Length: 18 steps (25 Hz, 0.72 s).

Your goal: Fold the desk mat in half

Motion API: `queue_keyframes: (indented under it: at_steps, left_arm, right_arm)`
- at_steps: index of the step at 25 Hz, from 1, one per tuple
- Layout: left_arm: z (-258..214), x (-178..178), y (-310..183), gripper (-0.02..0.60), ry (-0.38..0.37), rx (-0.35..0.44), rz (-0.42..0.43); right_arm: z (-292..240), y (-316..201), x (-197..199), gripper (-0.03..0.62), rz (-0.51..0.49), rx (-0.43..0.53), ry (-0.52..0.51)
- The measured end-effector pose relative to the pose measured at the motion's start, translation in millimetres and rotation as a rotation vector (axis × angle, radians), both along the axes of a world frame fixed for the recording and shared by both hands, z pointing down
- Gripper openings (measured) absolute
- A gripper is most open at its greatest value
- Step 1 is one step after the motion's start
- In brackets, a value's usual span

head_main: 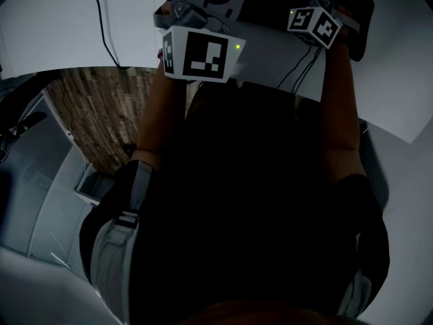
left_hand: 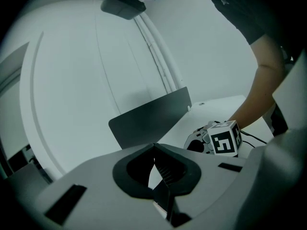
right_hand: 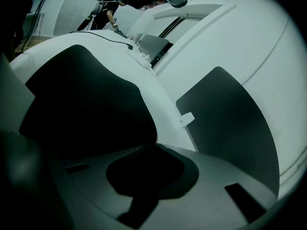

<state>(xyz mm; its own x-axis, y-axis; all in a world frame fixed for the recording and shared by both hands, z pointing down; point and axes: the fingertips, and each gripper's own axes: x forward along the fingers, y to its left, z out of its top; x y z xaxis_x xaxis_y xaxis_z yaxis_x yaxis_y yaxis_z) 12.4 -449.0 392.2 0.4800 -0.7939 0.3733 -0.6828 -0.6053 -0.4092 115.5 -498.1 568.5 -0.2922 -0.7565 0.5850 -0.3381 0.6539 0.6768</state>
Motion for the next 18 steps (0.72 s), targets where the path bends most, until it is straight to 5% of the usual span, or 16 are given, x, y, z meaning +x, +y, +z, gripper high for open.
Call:
queue_keyframes:
  at_steps: [14, 18]
  left_arm:
    - [-4.3, 6.9, 8.8, 0.012, -0.004, 0.001, 0.025]
    - [-6.7, 6.8, 9.8, 0.012, -0.007, 0.007, 0.027]
  right_arm:
    - [1.1, 4.0, -0.1, 0.046, -0.035, -0.010, 0.012]
    - [-1.3, -0.5, 0.7, 0.131, -0.012, 0.016, 0.024]
